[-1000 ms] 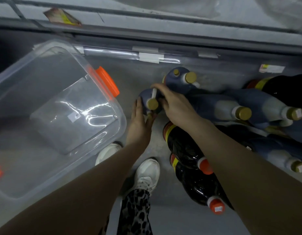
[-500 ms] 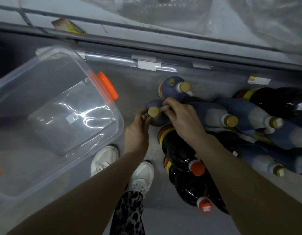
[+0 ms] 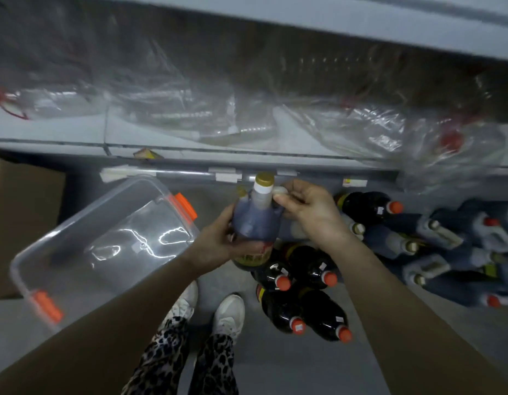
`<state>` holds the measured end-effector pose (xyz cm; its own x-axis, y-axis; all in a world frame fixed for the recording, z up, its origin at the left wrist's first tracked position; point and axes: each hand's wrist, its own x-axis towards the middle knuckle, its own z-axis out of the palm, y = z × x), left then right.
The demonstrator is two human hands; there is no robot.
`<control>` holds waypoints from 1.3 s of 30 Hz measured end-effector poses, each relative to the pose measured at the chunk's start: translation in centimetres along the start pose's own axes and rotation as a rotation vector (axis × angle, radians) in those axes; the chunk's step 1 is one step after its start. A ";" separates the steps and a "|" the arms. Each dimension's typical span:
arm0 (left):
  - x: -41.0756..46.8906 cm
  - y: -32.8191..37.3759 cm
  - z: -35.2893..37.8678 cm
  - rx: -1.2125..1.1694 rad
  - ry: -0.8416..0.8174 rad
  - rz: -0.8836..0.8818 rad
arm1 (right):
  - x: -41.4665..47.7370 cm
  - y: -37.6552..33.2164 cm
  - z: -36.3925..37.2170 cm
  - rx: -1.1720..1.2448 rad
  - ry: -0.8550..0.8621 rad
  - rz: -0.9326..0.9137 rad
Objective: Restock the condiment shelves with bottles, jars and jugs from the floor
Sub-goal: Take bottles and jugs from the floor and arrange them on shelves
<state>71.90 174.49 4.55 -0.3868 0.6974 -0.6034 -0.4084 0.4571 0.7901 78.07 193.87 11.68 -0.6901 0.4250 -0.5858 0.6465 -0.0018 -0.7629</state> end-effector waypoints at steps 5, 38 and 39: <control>-4.5 8.2 -0.9 0.135 -0.013 0.084 | -4.8 -8.2 -1.6 0.102 0.073 -0.004; -34.3 44.8 -4.5 0.335 0.179 0.648 | -32.1 -41.0 -5.4 0.012 -0.022 -0.503; -34.7 45.8 -4.5 0.353 0.185 0.671 | -32.3 -41.7 -5.6 0.013 0.001 -0.510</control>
<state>62.89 168.70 61.17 -0.6023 0.7977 0.0319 0.2368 0.1404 0.9614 75.21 185.29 63.94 -0.9162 0.3762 -0.1380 0.2237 0.1946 -0.9550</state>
